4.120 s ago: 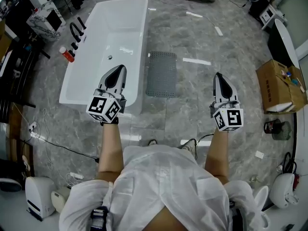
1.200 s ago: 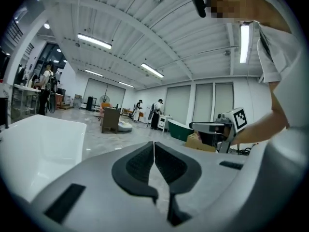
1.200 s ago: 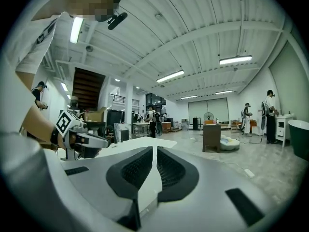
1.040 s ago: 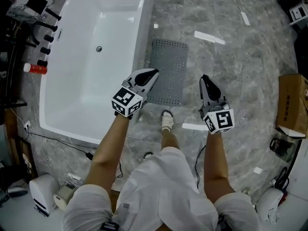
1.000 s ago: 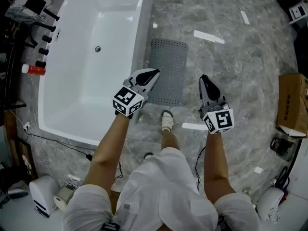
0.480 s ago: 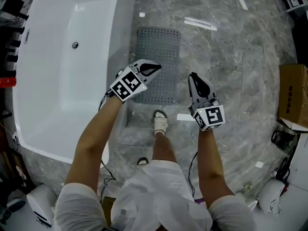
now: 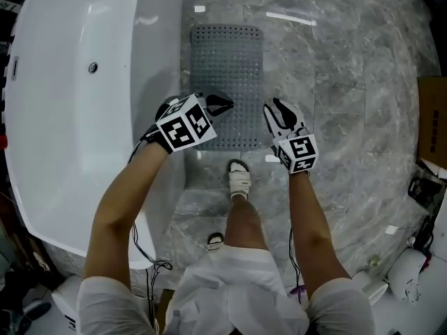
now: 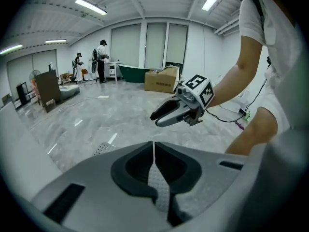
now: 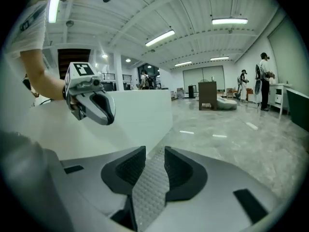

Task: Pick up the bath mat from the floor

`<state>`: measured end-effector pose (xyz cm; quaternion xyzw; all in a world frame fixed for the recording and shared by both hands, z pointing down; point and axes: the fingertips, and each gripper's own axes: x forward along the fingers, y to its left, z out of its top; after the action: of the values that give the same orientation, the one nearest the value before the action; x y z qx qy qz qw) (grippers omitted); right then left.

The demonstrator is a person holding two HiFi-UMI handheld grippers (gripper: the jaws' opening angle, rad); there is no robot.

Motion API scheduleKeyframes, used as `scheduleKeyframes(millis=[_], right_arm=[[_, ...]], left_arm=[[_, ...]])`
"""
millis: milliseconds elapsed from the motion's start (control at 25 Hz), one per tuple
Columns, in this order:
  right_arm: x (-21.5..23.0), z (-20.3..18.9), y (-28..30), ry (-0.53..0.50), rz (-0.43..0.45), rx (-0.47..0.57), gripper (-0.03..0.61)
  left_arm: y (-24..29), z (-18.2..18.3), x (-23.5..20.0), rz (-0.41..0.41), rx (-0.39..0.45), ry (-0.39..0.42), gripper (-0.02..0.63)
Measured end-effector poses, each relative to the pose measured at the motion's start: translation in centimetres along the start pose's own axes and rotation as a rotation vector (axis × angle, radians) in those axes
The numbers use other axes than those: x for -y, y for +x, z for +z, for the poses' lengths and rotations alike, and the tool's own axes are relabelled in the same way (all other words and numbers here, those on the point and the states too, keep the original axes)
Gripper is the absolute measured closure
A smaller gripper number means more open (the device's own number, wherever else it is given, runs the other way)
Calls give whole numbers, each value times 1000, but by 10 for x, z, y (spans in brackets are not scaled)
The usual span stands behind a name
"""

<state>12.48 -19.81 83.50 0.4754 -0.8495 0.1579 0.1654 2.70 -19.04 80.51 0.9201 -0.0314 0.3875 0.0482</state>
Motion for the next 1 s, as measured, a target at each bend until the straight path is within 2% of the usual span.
scheduleKeyframes(millis=[280, 400, 440, 520, 600, 680, 840, 1000], right_arm=[[14, -114, 42, 126, -10, -238, 397], [15, -174, 56, 187, -7, -388, 371], [14, -195, 59, 205, -7, -443, 367], [12, -234, 63, 235, -6, -543, 351], [10, -270, 65, 258, -2, -628, 337], [7, -303, 67, 285, -1, -693, 316], [2, -353, 70, 354, -15, -783, 301], [-8, -401, 57, 449, -52, -875, 288]], left_arm=[[31, -35, 8, -103, -159, -12, 595], [33, -44, 17, -140, -208, 24, 595], [34, -41, 19, -141, -206, 45, 595], [35, -19, 15, -119, -142, 69, 595], [37, 5, 6, -78, -46, 50, 595], [40, 13, -2, -51, -12, 34, 595], [48, -2, -2, -41, -103, 109, 595], [51, -16, 15, -105, -143, 117, 595]])
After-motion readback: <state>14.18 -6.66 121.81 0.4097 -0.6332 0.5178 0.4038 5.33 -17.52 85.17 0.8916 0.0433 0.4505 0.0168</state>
